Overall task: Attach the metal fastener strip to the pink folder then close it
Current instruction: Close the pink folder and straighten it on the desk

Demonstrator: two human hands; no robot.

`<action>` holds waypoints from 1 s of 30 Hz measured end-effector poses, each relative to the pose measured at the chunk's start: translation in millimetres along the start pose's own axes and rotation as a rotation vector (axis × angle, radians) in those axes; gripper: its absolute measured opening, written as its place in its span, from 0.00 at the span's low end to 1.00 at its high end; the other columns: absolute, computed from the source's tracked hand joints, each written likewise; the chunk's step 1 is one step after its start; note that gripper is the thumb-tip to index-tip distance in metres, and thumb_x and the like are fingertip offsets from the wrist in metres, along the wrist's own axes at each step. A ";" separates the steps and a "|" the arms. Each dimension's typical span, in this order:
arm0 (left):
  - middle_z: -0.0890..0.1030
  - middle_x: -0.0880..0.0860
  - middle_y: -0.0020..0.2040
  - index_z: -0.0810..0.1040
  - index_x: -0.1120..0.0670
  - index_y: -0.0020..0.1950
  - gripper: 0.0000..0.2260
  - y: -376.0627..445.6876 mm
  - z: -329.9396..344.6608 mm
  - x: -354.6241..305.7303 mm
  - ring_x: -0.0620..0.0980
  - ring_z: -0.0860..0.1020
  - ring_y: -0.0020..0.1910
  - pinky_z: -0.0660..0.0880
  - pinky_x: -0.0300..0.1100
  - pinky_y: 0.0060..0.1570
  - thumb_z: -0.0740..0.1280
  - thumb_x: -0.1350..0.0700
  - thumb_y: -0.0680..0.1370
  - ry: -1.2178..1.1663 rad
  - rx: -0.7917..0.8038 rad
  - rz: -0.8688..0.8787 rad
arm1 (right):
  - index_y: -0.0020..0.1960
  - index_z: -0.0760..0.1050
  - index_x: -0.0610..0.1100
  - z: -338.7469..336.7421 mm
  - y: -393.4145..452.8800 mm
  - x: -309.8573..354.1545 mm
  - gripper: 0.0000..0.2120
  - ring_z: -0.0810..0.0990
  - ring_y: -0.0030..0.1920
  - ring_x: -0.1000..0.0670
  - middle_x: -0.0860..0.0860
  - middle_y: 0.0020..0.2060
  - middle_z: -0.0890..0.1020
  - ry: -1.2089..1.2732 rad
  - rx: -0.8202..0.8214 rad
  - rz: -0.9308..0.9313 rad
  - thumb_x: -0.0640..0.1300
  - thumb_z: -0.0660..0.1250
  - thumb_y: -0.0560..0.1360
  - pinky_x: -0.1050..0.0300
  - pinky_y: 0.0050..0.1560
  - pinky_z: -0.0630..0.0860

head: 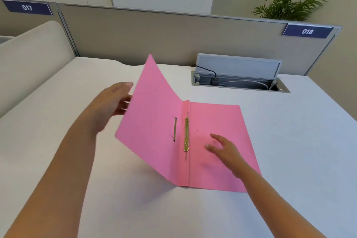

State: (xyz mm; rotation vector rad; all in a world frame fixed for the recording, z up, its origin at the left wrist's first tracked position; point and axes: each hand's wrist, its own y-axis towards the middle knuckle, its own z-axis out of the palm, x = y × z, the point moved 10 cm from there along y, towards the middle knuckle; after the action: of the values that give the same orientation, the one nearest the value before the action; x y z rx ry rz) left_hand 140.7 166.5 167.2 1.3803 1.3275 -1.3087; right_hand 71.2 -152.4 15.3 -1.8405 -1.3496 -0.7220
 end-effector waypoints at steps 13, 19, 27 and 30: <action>0.83 0.52 0.49 0.77 0.51 0.52 0.16 -9.3 155.5 73.1 0.49 0.79 0.45 0.70 0.43 0.45 0.55 0.43 0.78 0.065 0.268 -0.236 | 0.38 0.85 0.48 -84.3 -30.8 7.7 0.35 0.84 0.28 0.48 0.48 0.28 0.84 0.886 0.045 0.120 0.68 0.46 0.75 0.60 0.28 0.78; 0.69 0.54 0.35 0.65 0.56 0.35 0.10 1.0 143.7 127.3 0.53 0.68 0.36 0.64 0.41 0.34 0.63 0.55 0.73 0.326 0.108 -0.388 | 0.57 0.79 0.43 -105.2 -39.9 -48.1 0.17 0.84 0.44 0.45 0.45 0.47 0.85 0.426 -0.092 0.290 0.53 0.59 0.78 0.54 0.39 0.78; 0.69 0.54 0.31 0.66 0.57 0.33 0.08 1.1 162.7 149.3 0.52 0.68 0.30 0.62 0.37 0.28 0.59 0.65 0.71 0.405 0.111 -0.437 | 0.52 0.78 0.36 -88.8 -37.0 -82.1 0.13 0.81 0.50 0.38 0.39 0.50 0.82 -0.012 -0.127 0.460 0.41 0.58 0.76 0.44 0.55 0.78; 0.73 0.57 0.38 0.67 0.58 0.37 0.06 -0.5 165.1 151.2 0.54 0.72 0.37 0.65 0.39 0.32 0.59 0.65 0.73 0.247 0.081 -0.483 | 0.49 0.78 0.33 -88.3 -32.3 -86.4 0.13 0.82 0.49 0.37 0.37 0.48 0.83 -0.039 -0.144 0.469 0.36 0.57 0.73 0.45 0.52 0.78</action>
State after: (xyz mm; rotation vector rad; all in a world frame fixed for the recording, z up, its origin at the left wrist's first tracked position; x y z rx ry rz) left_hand 103.4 29.1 -5.5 1.3568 1.8784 -1.5520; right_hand 13.5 -265.9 5.6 -2.1865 -0.8520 -0.5444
